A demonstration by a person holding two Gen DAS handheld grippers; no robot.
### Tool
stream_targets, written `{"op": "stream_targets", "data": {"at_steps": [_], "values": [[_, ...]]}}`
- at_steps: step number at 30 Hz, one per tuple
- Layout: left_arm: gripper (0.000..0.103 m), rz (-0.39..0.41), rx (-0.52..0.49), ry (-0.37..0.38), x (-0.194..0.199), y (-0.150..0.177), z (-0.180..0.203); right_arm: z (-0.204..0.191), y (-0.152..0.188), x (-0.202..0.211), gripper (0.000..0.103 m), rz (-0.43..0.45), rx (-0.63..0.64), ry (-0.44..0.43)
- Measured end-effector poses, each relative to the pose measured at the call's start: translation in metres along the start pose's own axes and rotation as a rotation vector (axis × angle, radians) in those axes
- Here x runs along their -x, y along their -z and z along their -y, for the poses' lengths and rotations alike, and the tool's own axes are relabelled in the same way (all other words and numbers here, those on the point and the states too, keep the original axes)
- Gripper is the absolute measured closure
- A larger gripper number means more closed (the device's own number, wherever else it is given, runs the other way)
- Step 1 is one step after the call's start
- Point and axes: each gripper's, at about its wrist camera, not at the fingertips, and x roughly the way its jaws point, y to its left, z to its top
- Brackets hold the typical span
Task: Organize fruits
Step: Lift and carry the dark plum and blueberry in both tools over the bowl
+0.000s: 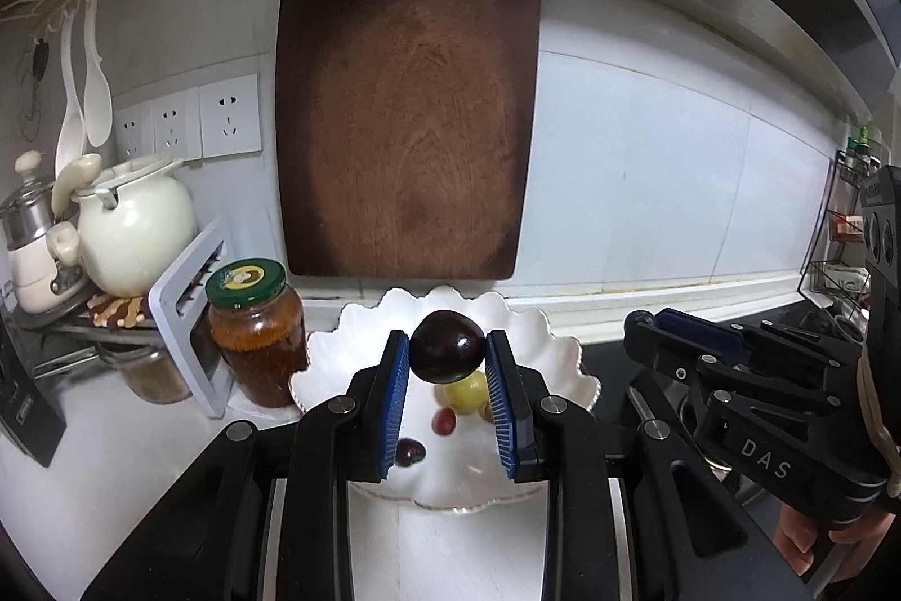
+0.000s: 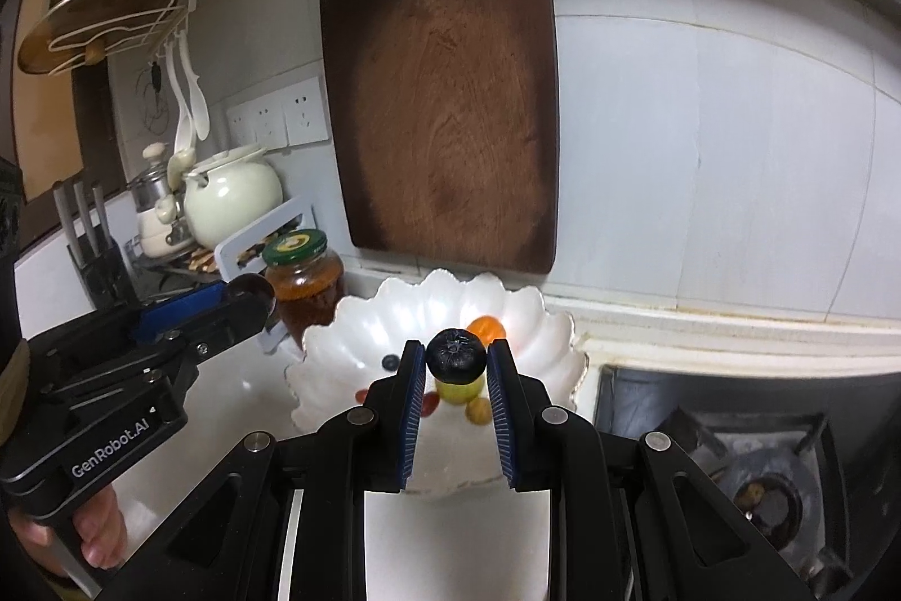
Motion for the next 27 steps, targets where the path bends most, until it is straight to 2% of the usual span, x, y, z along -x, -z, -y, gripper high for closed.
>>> {"op": "stream_targets", "data": {"at_steps": [10, 27], "values": [[0.075, -0.052, 0.023, -0.008, -0.037, -0.019, -0.014, 0.005, -0.017, -0.037, 0.079, -0.021, 0.001, 0.020], [0.075, -0.203, 0.033, -0.033, -0.121, -0.030, -0.034, 0.016, -0.031, -0.112, 0.079, -0.147, -0.008, 0.048]]}}
